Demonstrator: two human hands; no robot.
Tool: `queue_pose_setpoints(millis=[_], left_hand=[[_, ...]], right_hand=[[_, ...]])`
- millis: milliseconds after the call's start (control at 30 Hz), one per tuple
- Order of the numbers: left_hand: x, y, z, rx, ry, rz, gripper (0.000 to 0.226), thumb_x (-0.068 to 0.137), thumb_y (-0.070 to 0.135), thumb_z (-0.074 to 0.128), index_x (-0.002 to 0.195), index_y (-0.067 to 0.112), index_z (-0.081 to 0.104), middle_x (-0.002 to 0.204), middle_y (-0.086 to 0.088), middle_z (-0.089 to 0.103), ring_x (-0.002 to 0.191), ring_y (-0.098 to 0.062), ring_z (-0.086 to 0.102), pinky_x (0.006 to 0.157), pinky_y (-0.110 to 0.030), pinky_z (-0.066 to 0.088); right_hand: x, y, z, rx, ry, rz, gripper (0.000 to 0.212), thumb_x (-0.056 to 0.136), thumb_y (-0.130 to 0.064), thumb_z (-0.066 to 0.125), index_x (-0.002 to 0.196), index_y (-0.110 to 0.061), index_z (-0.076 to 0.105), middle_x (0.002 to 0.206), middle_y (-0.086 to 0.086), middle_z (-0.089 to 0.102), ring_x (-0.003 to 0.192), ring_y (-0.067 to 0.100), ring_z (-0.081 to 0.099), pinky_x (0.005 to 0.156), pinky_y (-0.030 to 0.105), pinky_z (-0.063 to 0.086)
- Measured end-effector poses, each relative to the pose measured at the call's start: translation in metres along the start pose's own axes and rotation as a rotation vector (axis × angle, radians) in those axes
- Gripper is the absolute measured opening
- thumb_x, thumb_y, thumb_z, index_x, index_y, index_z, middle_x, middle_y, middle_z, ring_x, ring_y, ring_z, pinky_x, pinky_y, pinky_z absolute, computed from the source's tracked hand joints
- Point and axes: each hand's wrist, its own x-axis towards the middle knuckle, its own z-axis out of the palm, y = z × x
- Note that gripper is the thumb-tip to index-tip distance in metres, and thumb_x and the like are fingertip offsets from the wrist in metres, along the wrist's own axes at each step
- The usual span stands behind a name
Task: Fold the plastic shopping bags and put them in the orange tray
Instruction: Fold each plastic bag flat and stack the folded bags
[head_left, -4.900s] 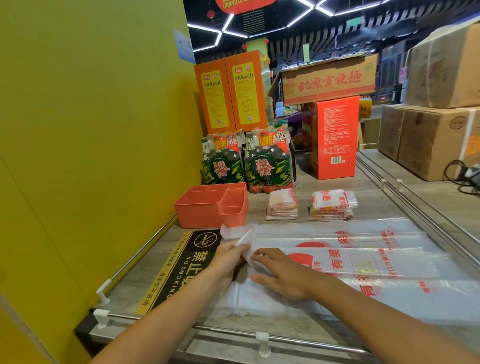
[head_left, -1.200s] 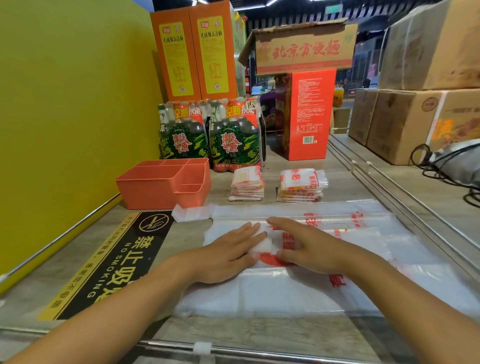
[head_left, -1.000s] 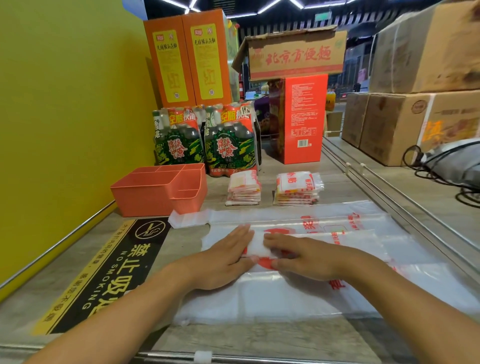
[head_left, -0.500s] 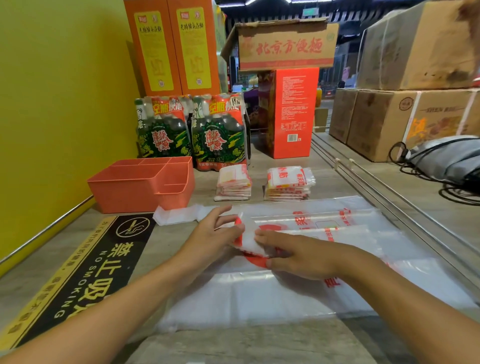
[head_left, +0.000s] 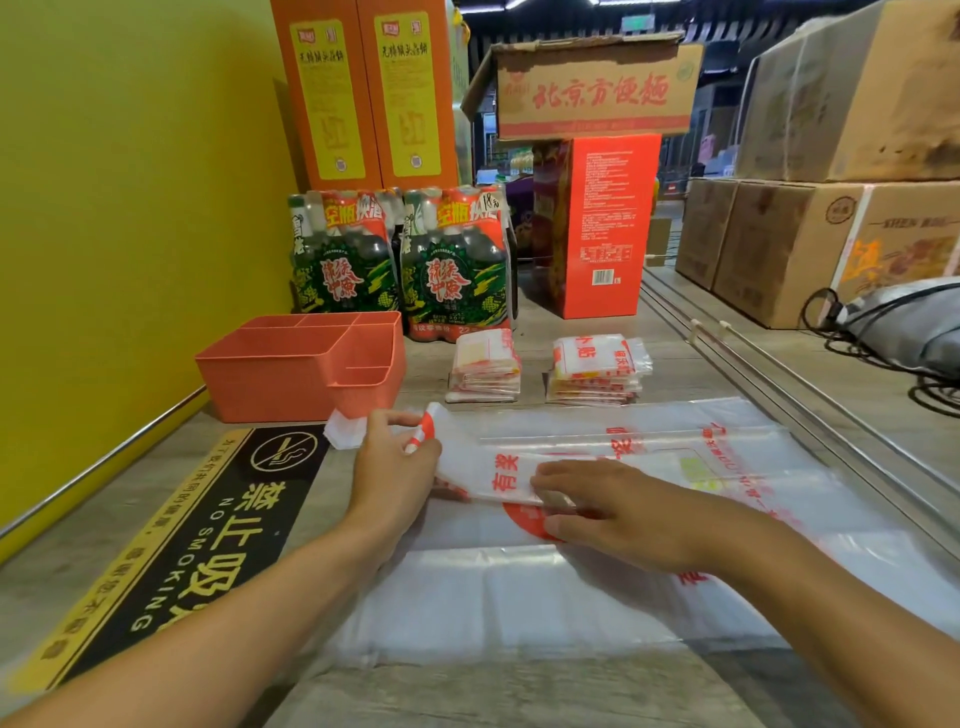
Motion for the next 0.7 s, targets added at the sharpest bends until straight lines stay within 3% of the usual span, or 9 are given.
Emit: queue_pose_setpoints(millis=[133, 200, 367, 433, 533, 567, 633, 700], left_hand=[[0.001, -0.009, 0.003, 0.046, -0.107, 0.063, 0.031, 0.094, 0.001, 0.061, 0.113, 0.025, 0.055, 0.109, 0.000, 0.070, 0.090, -0.008, 0.067, 0.060, -0.018, 0.055], [-0.001, -0.012, 0.006, 0.136, -0.226, 0.144, 0.038, 0.097, 0.003, 0.059, 0.126, 0.029, 0.057, 0.120, 0.005, 0.067, 0.097, -0.001, 0.065, 0.068, -0.013, 0.055], [-0.008, -0.023, 0.010, 0.339, -0.531, 0.332, 0.054, 0.105, 0.005, 0.045, 0.152, 0.032, 0.038, 0.141, 0.021, 0.052, 0.121, 0.022, 0.046, 0.097, -0.001, 0.036], [-0.006, -0.024, 0.010, 0.351, -0.493, 0.359, 0.054, 0.106, 0.007, 0.042, 0.151, 0.036, 0.038, 0.140, 0.021, 0.053, 0.121, 0.021, 0.046, 0.102, -0.006, 0.039], [-0.004, -0.021, 0.008, 0.361, -0.366, 0.406, 0.053, 0.106, 0.006, 0.037, 0.145, 0.043, 0.042, 0.129, 0.026, 0.056, 0.117, 0.018, 0.051, 0.092, -0.006, 0.044], [-0.004, -0.021, 0.007, 0.393, -0.355, 0.442, 0.053, 0.106, 0.007, 0.037, 0.145, 0.043, 0.043, 0.132, 0.025, 0.055, 0.121, 0.015, 0.050, 0.096, -0.007, 0.042], [-0.002, -0.026, 0.006, 0.482, -0.389, 0.520, 0.051, 0.107, 0.011, 0.038, 0.151, 0.037, 0.040, 0.147, 0.020, 0.047, 0.135, 0.007, 0.040, 0.111, -0.016, 0.035], [0.000, -0.031, 0.007, 0.624, -0.474, 0.546, 0.052, 0.107, 0.015, 0.038, 0.157, 0.030, 0.030, 0.161, 0.015, 0.028, 0.149, 0.001, 0.020, 0.122, -0.020, 0.016]], right_hand=[[0.001, -0.002, 0.006, 0.034, -0.064, 0.012, 0.055, 0.104, -0.050, 0.042, 0.155, -0.031, 0.035, 0.163, -0.015, 0.024, 0.147, 0.007, 0.024, 0.114, 0.021, 0.020], [0.002, -0.001, 0.007, 0.036, -0.071, 0.018, 0.056, 0.104, -0.052, 0.041, 0.157, -0.033, 0.031, 0.165, -0.016, 0.019, 0.149, 0.007, 0.020, 0.116, 0.023, 0.018], [0.005, 0.000, 0.013, 0.049, -0.074, 0.016, 0.062, 0.102, -0.059, 0.038, 0.158, -0.039, 0.022, 0.167, -0.020, 0.006, 0.153, 0.005, 0.005, 0.124, 0.031, 0.008], [0.004, -0.003, 0.013, 0.039, -0.068, 0.017, 0.061, 0.103, -0.059, 0.038, 0.158, -0.039, 0.022, 0.167, -0.019, 0.007, 0.153, 0.005, 0.005, 0.123, 0.030, 0.008], [0.000, -0.005, 0.010, -0.033, -0.047, 0.033, 0.059, 0.105, -0.055, 0.035, 0.158, -0.035, 0.023, 0.167, -0.015, 0.011, 0.153, 0.008, 0.006, 0.121, 0.029, 0.006], [-0.001, -0.005, 0.010, -0.058, -0.047, 0.047, 0.059, 0.105, -0.055, 0.033, 0.159, -0.034, 0.021, 0.167, -0.014, 0.009, 0.153, 0.008, 0.003, 0.122, 0.030, 0.003], [-0.002, -0.004, 0.011, -0.077, -0.071, 0.068, 0.063, 0.104, -0.058, 0.030, 0.160, -0.035, 0.014, 0.168, -0.014, 0.001, 0.154, 0.007, -0.005, 0.123, 0.031, -0.002], [-0.002, -0.005, 0.011, -0.050, -0.098, 0.081, 0.066, 0.103, -0.060, 0.030, 0.161, -0.036, 0.009, 0.168, -0.015, -0.004, 0.153, 0.005, -0.010, 0.122, 0.030, -0.004]])
